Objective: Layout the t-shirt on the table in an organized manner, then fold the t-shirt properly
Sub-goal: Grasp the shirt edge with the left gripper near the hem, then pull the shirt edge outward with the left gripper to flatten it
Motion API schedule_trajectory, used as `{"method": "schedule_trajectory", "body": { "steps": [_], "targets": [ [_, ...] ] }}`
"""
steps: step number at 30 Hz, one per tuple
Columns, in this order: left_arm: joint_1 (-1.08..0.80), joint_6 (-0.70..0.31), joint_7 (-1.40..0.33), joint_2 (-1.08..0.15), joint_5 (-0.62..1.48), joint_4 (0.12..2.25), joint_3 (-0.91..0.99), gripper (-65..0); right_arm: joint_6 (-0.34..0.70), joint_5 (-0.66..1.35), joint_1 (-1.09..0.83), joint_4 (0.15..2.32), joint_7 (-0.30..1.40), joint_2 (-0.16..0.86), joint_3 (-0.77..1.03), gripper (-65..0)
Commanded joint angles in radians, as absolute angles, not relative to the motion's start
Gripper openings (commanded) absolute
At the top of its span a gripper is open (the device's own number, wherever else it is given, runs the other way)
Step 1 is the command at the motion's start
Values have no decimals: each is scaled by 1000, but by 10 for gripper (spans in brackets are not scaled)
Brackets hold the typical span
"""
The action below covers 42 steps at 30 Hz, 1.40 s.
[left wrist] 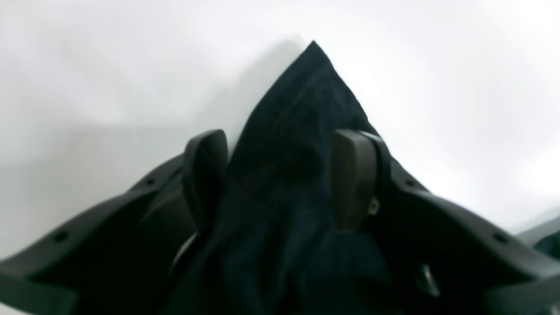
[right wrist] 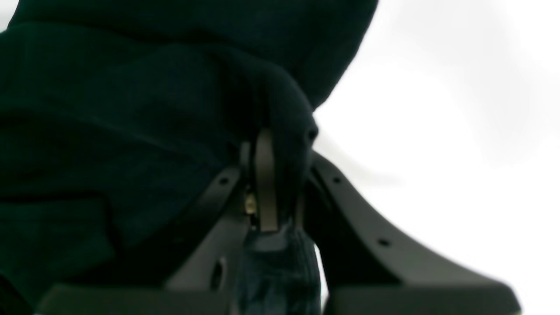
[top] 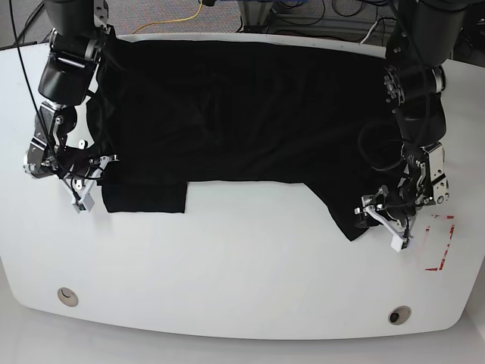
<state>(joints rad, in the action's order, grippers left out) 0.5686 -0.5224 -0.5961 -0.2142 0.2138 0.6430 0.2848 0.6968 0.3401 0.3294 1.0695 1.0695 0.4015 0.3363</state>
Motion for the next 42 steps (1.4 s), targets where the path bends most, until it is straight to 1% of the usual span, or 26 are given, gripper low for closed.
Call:
{"method": "schedule_trajectory", "body": {
  "steps": [1, 3, 4, 5, 6, 7, 9, 11, 18, 27, 30, 35, 42],
  "targets": [
    [593, -518, -601, -223, 216, 639, 260, -307, 698, 349, 354, 1086, 1056, 423, 341, -615],
    [590, -518, -601, -223, 217, 645, 249, -347, 698, 349, 355, 1086, 1056, 423, 341, -615],
    [590, -518, -601, -223, 217, 645, 249, -385, 698, 349, 355, 1086, 1056, 423, 341, -615],
    [588, -518, -601, -223, 216, 645, 249, -442, 698, 349, 355, 1086, 1056, 423, 341, -615],
    [588, -518, -601, -223, 216, 645, 249, -469, 698, 349, 355, 1086, 1056, 423, 341, -615],
    [587, -518, -601, -223, 216, 645, 249, -536, 698, 349, 355, 1086, 1056, 423, 341, -615],
    [587, -518, -601, -223, 216, 645, 249, -610, 698, 349, 355, 1086, 1056, 423, 341, -615],
    [587, -518, -601, -236, 216, 645, 249, -647, 698, 349, 357, 1086, 1056, 423, 341, -615],
    [587, -512, -601, -251, 219, 650, 272, -650, 698, 348, 358, 1086, 1056, 423, 341, -615],
    [556, -510, -601, -298, 216, 719, 417, -650, 698, 338, 360, 1086, 1053, 423, 343, -615],
    [550, -510, -602, -328, 216, 717, 424, -650, 698, 338, 361, 1086, 1047, 423, 343, -615],
    [522, -510, -602, -335, 219, 723, 426, -650, 698, 337, 360, 1086, 1010, 423, 343, -615],
    [521, -518, -604, -348, 220, 723, 426, -646, 698, 340, 363, 1086, 1009, 424, 343, -615]
  ]
}}
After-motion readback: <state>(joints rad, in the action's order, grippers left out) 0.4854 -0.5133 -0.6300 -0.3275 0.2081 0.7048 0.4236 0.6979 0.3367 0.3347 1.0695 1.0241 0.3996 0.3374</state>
